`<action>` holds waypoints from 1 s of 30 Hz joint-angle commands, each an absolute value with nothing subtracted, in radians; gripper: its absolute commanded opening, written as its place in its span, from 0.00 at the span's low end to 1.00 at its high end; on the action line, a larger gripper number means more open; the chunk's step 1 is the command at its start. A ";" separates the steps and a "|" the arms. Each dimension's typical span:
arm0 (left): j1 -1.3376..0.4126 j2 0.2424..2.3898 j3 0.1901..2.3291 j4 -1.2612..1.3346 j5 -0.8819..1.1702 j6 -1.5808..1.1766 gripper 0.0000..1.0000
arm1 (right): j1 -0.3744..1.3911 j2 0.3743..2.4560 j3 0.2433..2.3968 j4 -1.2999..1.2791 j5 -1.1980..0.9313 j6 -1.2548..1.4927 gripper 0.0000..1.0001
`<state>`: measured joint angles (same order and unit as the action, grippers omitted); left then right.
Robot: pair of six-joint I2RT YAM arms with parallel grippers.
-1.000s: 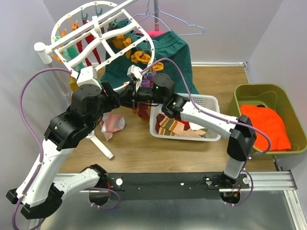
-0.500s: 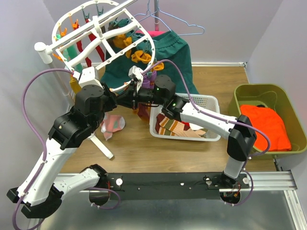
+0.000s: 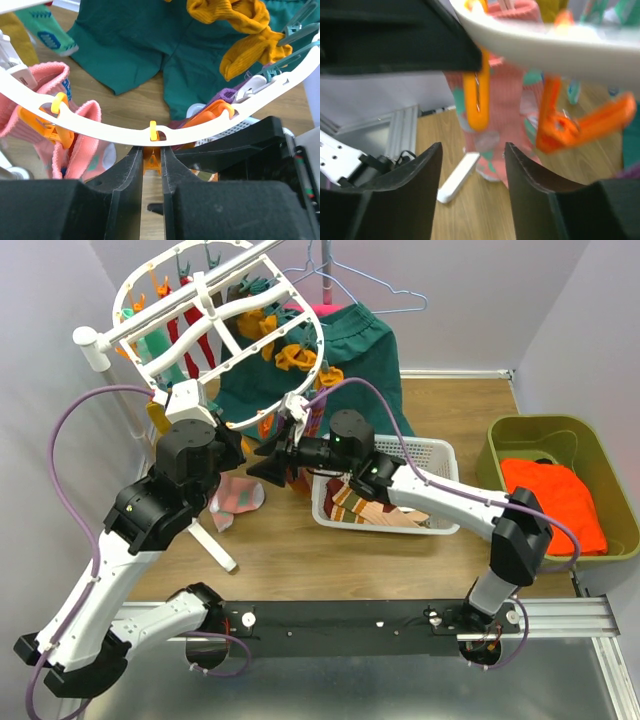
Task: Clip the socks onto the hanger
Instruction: Open the clamp at the hanger, then pick up the sock from the bin.
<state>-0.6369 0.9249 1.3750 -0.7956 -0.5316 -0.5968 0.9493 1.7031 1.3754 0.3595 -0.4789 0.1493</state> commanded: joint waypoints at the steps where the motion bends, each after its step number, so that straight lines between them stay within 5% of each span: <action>1: -0.632 0.896 1.356 -0.727 -0.558 -0.586 0.17 | 0.959 1.592 1.307 0.189 -0.307 0.091 0.66; 15: -0.632 0.870 1.347 -0.724 -0.545 -0.581 0.17 | 0.758 1.422 1.051 -0.153 0.047 0.080 0.68; 30: -0.632 0.876 1.350 -0.733 -0.531 -0.586 0.17 | 0.676 1.703 1.080 -0.170 -0.212 -0.058 0.54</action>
